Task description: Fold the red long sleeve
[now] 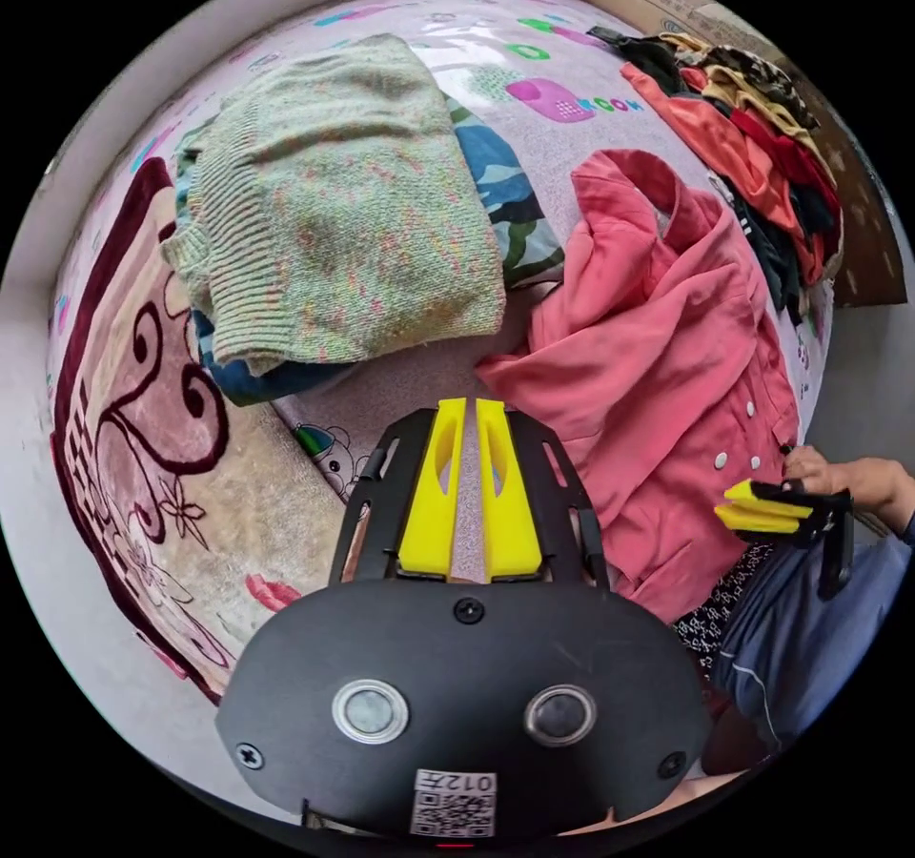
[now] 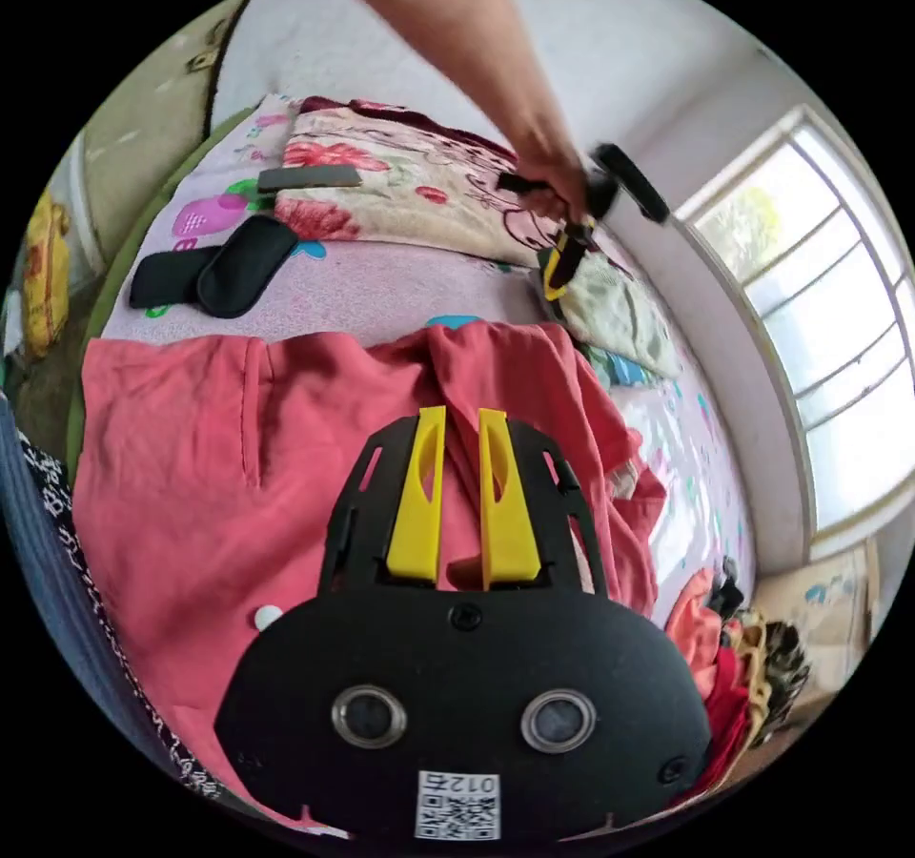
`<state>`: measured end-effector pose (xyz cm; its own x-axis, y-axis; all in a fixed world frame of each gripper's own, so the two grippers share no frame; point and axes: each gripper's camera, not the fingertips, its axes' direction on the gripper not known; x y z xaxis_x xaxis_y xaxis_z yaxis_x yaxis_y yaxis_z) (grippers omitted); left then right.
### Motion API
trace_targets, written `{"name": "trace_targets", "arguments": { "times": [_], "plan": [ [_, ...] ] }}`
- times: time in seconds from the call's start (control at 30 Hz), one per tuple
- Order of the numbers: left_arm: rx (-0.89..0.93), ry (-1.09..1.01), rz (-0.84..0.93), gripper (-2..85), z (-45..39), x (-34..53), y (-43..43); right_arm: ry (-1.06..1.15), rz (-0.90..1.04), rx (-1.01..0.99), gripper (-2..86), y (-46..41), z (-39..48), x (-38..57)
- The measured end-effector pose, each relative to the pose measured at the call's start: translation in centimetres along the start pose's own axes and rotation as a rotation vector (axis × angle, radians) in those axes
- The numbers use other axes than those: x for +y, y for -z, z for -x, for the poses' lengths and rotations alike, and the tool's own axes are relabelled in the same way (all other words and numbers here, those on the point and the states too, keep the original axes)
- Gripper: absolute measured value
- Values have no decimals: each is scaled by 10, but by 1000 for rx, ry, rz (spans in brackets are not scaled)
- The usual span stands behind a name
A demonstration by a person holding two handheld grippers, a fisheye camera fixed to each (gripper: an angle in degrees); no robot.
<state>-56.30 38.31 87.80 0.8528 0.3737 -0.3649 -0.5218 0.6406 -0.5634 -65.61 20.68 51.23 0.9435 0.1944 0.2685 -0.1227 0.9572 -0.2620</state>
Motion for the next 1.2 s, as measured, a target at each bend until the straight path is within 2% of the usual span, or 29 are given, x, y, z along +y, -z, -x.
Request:
{"name": "trace_targets", "arguments": {
  "times": [0.07, 0.1, 0.17, 0.27, 0.37, 0.63, 0.87, 1.07, 1.2],
  "plan": [
    [48, -25, -102, 3, -28, 33, 10, -348, 78, -68, 61, 1, -109, 52],
    [42, -41, -113, 3, -38, 41, 10, -435, 93, -91, 60, -1, -137, 67],
    [-42, -109, -122, 3, -88, 71, 0, -753, 108, -189, 49, -10, -240, 134],
    [-149, -180, -104, 2, -146, 101, -25, -941, 125, -226, 33, -26, -323, 191],
    [-193, -151, -89, 3, -177, 121, -49, -1046, 138, -268, 26, -43, -376, 221],
    [-229, -92, -70, 3, -202, 149, -70, -1177, 116, -368, 18, -70, -468, 263],
    [-220, -106, -61, 4, -206, 157, -70, -1288, 172, -460, 9, -91, -549, 302],
    [-185, -72, -104, 4, -203, 169, -60, -1238, -51, -511, 1, -51, -627, 298],
    [-162, -83, -95, 4, -203, 176, -62, -1152, 77, -501, 3, -49, -643, 305]
  ]
}}
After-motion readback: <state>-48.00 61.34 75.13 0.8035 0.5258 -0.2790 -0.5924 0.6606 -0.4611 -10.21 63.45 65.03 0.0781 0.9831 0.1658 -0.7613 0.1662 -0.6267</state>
